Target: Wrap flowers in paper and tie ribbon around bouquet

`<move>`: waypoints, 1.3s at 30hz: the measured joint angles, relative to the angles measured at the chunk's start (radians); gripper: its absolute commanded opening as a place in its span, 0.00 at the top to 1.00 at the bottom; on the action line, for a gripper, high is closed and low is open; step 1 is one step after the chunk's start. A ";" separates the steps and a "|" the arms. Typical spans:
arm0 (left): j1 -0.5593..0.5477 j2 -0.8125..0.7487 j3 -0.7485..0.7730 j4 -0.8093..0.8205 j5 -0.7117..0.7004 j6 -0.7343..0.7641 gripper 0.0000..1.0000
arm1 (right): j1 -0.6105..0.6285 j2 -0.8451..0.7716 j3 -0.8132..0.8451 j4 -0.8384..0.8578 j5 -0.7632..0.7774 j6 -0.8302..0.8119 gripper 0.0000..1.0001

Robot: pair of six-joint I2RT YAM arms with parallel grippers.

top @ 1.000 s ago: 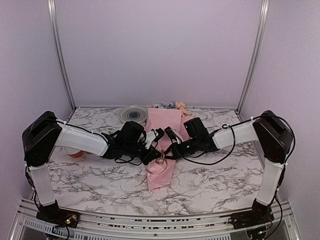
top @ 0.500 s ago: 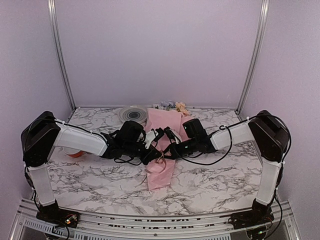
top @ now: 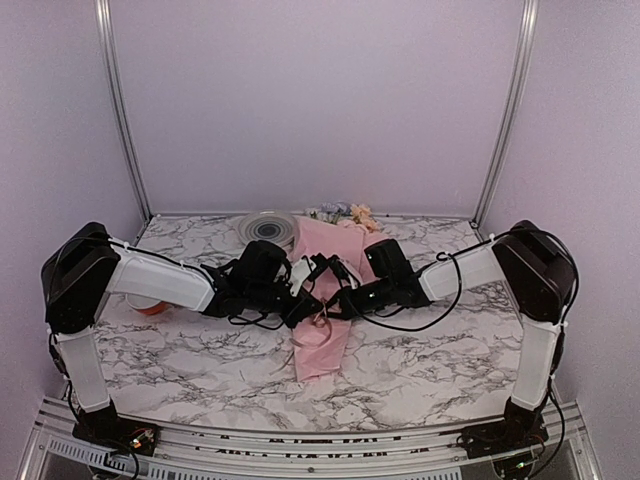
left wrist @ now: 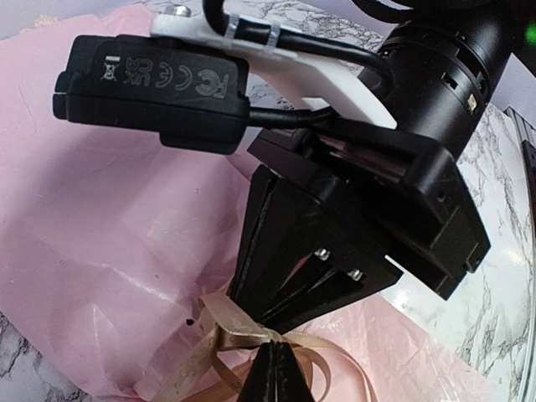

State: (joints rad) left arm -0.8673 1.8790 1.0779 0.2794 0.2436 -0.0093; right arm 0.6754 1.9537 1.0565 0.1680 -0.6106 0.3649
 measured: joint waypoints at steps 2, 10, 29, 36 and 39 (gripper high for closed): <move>0.000 0.000 0.000 0.000 0.013 0.003 0.97 | -0.002 0.003 0.002 0.011 -0.004 0.005 1.00; 0.000 0.032 0.008 -0.003 0.021 0.004 0.96 | -0.006 0.012 0.007 0.035 -0.012 0.029 1.00; 0.000 0.077 0.021 -0.045 -0.036 0.018 0.95 | -0.029 -0.059 -0.060 -0.020 -0.006 0.031 0.91; 0.000 0.077 0.021 -0.045 -0.035 0.018 0.94 | -0.035 -0.097 -0.063 -0.034 -0.008 0.012 0.87; 0.000 0.077 0.021 -0.045 -0.035 0.018 0.94 | -0.035 -0.097 -0.066 -0.041 -0.008 0.005 0.86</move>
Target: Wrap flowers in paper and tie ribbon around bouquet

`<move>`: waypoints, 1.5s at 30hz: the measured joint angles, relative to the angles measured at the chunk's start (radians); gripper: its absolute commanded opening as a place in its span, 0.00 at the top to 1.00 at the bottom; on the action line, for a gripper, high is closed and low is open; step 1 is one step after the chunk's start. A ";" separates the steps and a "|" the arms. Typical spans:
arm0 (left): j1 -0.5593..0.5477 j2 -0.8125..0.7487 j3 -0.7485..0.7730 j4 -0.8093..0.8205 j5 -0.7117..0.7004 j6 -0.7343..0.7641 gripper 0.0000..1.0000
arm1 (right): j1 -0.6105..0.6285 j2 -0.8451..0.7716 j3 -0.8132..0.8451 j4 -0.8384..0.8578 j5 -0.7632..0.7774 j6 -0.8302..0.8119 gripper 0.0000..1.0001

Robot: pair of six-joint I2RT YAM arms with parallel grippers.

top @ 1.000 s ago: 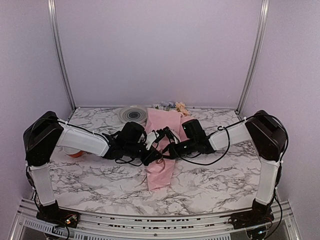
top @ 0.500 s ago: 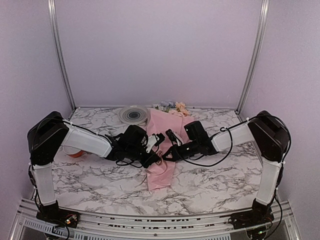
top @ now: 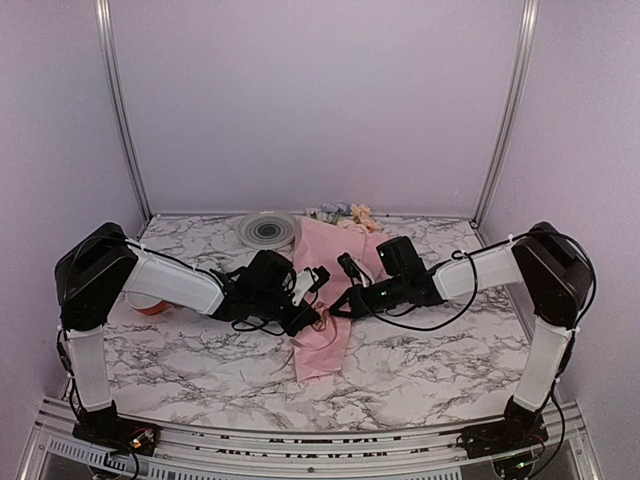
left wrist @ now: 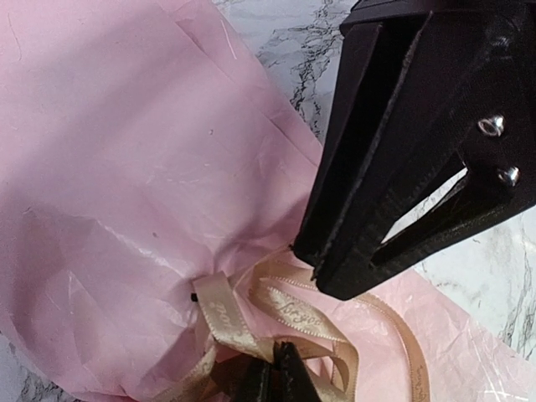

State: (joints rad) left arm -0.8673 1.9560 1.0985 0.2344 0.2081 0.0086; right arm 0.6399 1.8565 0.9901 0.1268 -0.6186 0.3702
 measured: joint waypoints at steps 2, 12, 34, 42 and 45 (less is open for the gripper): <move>0.000 -0.001 0.000 0.000 0.000 0.000 0.94 | 0.000 0.000 0.000 -0.008 0.000 -0.002 0.85; 0.033 -0.030 0.000 0.000 -0.003 0.000 0.95 | -0.002 -0.002 0.000 -0.056 0.027 -0.036 0.79; 0.070 -0.042 0.032 -0.018 -0.008 0.003 0.96 | -0.002 -0.003 -0.006 -0.076 0.044 -0.055 1.00; 0.085 -0.042 0.032 -0.022 -0.009 -0.002 0.97 | -0.005 0.006 -0.013 -0.075 0.008 -0.065 1.00; 0.092 -0.042 0.032 -0.023 -0.017 -0.001 0.97 | -0.011 -0.003 -0.041 -0.077 -0.026 -0.081 1.00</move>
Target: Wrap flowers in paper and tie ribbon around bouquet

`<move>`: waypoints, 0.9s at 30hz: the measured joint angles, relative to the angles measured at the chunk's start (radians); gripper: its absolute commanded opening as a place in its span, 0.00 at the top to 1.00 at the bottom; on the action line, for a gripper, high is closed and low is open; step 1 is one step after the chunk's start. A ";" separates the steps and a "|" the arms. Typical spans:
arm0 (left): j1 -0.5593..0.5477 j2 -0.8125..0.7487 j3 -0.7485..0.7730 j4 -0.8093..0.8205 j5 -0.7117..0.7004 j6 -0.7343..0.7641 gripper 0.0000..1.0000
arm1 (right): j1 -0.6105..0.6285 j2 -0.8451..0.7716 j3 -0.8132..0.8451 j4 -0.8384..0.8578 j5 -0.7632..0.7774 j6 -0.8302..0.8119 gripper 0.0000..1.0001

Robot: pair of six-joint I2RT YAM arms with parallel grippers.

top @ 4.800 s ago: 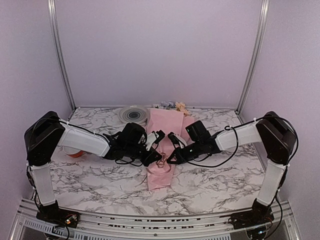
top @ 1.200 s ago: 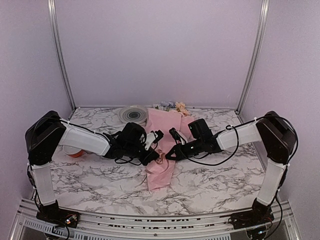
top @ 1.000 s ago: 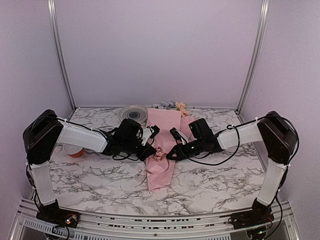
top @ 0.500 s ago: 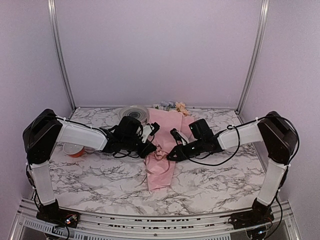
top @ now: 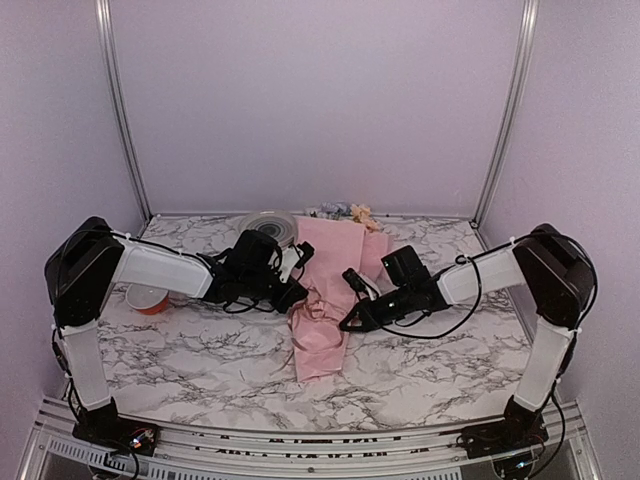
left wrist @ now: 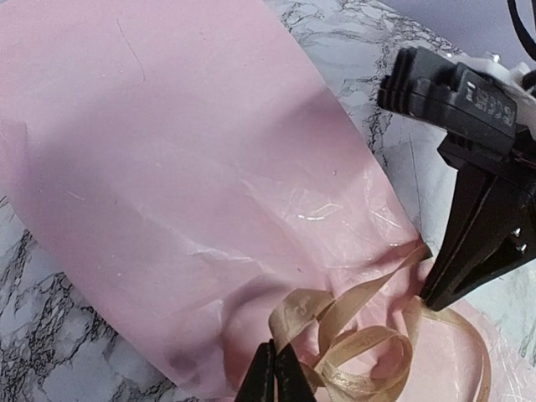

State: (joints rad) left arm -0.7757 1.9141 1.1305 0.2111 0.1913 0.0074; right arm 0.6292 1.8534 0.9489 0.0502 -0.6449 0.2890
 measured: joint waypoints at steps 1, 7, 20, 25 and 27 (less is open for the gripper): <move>0.000 0.000 0.000 -0.001 -0.003 0.000 0.97 | -0.006 -0.008 -0.018 -0.003 -0.012 -0.004 1.00; 0.005 0.000 -0.002 -0.007 -0.021 0.001 0.98 | -0.068 -0.082 -0.114 -0.011 -0.059 -0.006 1.00; 0.005 0.000 -0.013 -0.014 -0.004 0.001 0.95 | -0.090 -0.158 -0.129 -0.009 -0.212 -0.048 1.00; 0.005 0.000 -0.001 -0.014 0.018 0.003 0.95 | -0.090 -0.159 -0.122 -0.008 -0.224 -0.057 0.96; 0.005 0.000 0.007 -0.013 0.026 0.005 0.95 | -0.090 -0.159 -0.105 -0.005 -0.216 -0.055 0.92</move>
State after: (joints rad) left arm -0.7712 1.9141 1.1378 0.1978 0.2173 0.0124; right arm 0.5392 1.6939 0.8436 0.0448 -0.8612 0.2344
